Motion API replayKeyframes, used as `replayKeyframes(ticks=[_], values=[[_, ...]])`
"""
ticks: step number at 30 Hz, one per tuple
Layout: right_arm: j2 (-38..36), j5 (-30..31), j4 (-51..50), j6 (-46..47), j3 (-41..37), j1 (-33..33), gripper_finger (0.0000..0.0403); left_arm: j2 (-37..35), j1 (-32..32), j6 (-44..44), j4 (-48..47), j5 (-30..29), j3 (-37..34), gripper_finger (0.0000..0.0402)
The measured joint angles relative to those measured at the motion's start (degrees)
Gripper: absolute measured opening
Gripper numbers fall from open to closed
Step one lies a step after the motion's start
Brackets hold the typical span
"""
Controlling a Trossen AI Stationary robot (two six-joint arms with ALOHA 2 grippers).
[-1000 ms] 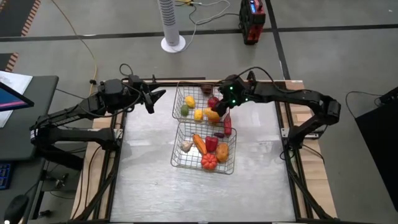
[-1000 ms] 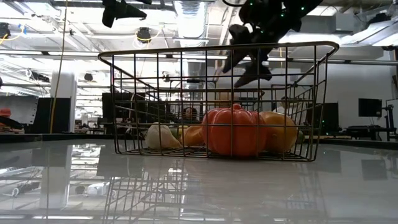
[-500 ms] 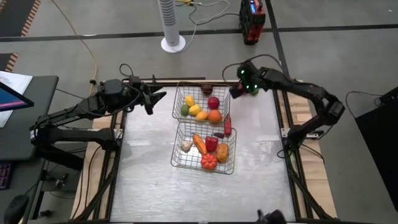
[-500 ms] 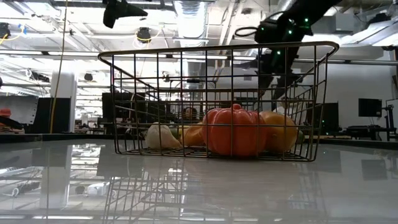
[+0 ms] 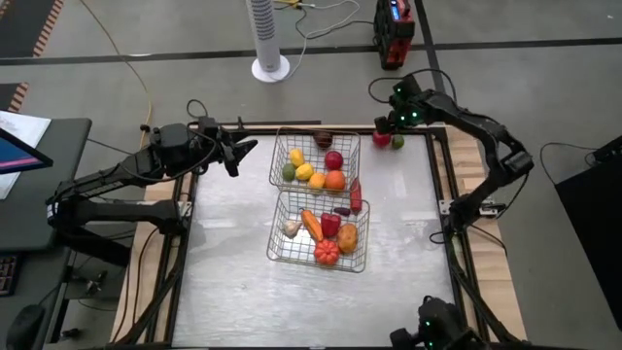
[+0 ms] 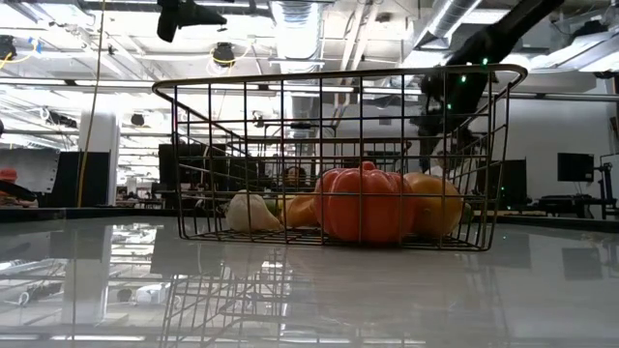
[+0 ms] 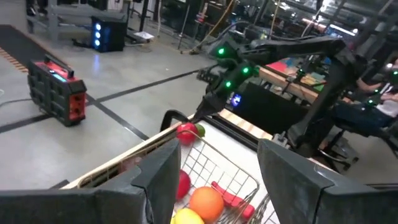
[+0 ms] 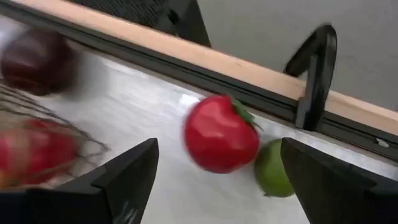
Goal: Sort produce into baskets
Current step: Put the red tomato fruit into the top wire basket
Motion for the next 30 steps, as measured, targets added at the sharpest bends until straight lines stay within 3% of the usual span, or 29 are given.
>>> replayKeyframes(ticks=[8,17,26,30], values=[[8.4,-0.2,2.4,-3.3,0.0,-0.7,0.0397,0.0,0.0,0.6,0.2,-1.2,0.0,0.0201],[13.4,1.4,4.5,-6.4,0.0,0.4,0.0389,0.0,0.0,0.0,0.2,-1.2,0.0,0.0201],[11.4,1.6,5.4,-6.9,0.0,2.0,0.0333,0.0,0.0,-0.4,0.2,-1.2,0.0,0.0201],[7.7,1.5,4.1,-6.8,0.0,3.2,0.033,0.0,0.0,-0.4,0.2,-1.2,0.0,0.0201]])
